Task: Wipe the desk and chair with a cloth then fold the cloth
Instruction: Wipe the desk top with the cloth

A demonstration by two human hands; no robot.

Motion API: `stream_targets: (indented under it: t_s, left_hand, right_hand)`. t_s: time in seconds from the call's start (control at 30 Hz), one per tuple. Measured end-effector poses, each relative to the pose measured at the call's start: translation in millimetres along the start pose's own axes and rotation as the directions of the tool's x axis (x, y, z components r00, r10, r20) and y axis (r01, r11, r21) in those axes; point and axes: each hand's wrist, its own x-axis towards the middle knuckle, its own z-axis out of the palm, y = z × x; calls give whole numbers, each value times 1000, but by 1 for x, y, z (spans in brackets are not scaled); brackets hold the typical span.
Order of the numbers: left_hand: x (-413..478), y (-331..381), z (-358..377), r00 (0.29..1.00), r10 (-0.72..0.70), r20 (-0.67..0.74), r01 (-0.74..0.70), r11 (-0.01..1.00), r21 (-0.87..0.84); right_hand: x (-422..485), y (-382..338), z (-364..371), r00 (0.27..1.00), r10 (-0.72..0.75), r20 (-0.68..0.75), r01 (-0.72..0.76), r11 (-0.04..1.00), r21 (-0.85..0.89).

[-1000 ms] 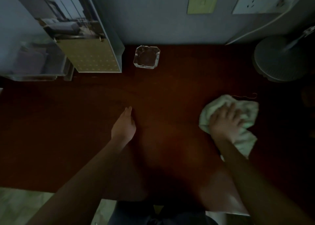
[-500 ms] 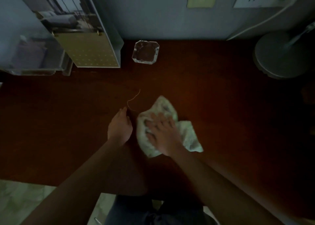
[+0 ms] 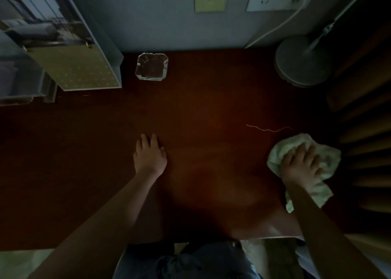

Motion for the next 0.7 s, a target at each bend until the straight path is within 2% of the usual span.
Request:
stream_targets:
  t_s: [0.1, 0.17, 0.23, 0.3, 0.4, 0.47, 0.57, 0.63, 0.7]
  left_hand:
    - [-1, -1, -1, 1000, 6, 6, -6, 1000, 12]
    - [-2, -2, 0, 1000, 8, 8, -8, 1000, 15]
    - [-2, -2, 0, 1000, 7, 8, -7, 1000, 22]
    - [3, -2, -2, 1000, 5, 10, -6, 1000, 28]
    - [15, -1, -8, 1000, 2, 16, -3, 1000, 23]
    - [24, 0, -15, 1000, 3, 17, -4, 1000, 27]
    - [41, 2, -25, 1000, 7, 14, -8, 999, 34]
    - [52, 3, -32, 1000, 11, 12, -11, 999, 41]
    - [62, 5, -39, 1000, 13, 16, -14, 999, 38]
  right_hand:
    - [-20, -26, 8, 997, -72, 28, 74, 996, -50]
    - [-37, -48, 19, 977, -191, 95, 201, 972, -119]
    - [-54, -75, 35, 925, -343, 161, 370, 911, -184]
    - [-72, -103, 48, 824, -525, 211, 565, 791, -237]
    - [-90, -139, 57, 613, -729, 304, 790, 576, -212]
    - [-90, -162, 58, 492, -804, 334, 871, 457, -181]
    - [-71, -194, 60, 354, -855, 378, 935, 317, -158]
    - [-54, -218, 59, 284, -870, 403, 959, 255, -126]
    - [-35, -241, 57, 302, -878, 370, 953, 283, -108]
